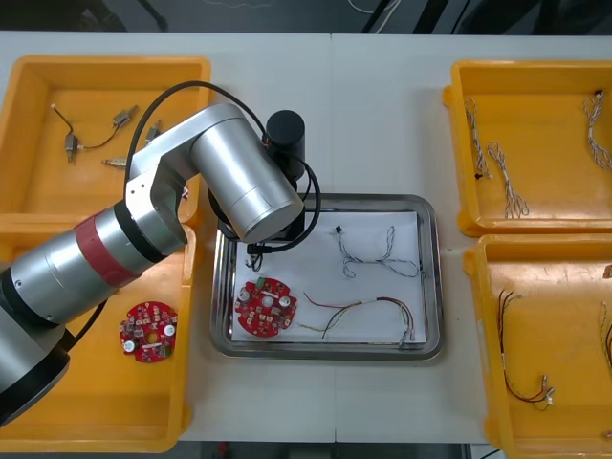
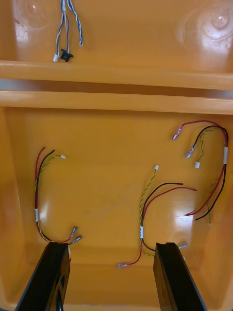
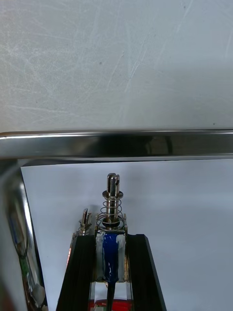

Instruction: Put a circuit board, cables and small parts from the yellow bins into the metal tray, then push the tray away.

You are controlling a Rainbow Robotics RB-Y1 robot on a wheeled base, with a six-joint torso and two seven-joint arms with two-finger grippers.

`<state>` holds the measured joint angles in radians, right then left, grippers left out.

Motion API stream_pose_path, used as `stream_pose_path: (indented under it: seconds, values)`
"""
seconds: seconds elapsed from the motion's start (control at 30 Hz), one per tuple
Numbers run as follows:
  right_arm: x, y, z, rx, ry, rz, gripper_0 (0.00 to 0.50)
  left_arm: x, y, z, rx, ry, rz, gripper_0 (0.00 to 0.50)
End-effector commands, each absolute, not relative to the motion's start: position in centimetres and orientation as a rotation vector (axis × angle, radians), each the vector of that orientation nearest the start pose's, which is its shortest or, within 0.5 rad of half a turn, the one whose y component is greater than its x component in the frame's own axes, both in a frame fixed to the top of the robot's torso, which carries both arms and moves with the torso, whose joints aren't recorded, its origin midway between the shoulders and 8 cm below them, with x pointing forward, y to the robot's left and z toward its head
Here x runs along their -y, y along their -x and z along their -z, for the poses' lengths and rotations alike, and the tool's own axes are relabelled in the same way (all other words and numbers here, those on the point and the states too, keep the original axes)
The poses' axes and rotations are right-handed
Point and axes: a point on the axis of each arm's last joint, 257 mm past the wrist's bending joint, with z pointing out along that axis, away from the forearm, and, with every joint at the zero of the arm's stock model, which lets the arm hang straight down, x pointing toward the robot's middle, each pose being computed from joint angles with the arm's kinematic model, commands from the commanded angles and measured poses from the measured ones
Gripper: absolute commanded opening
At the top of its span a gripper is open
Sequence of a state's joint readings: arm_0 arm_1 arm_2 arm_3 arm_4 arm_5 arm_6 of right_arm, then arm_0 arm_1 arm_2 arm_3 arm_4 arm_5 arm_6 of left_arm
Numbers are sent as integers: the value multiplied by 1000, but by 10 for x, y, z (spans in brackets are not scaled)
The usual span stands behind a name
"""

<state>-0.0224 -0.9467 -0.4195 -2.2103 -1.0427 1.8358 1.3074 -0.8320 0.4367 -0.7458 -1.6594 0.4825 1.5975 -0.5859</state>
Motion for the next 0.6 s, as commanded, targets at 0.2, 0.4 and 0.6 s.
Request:
stream_pose_path:
  seconds: [0.2, 0.4, 0.6]
  values:
    - [419, -345, 145, -2673, 94, 109, 500, -49, -486, 245, -2606, 25, 68, 156]
    - [419, -345, 145, -2673, 99, 108, 500, -50, -486, 245, -2606, 55, 73, 500]
    - [417, -344, 145, -2676, 106, 98, 500, -50, -486, 245, -2606, 71, 77, 500]
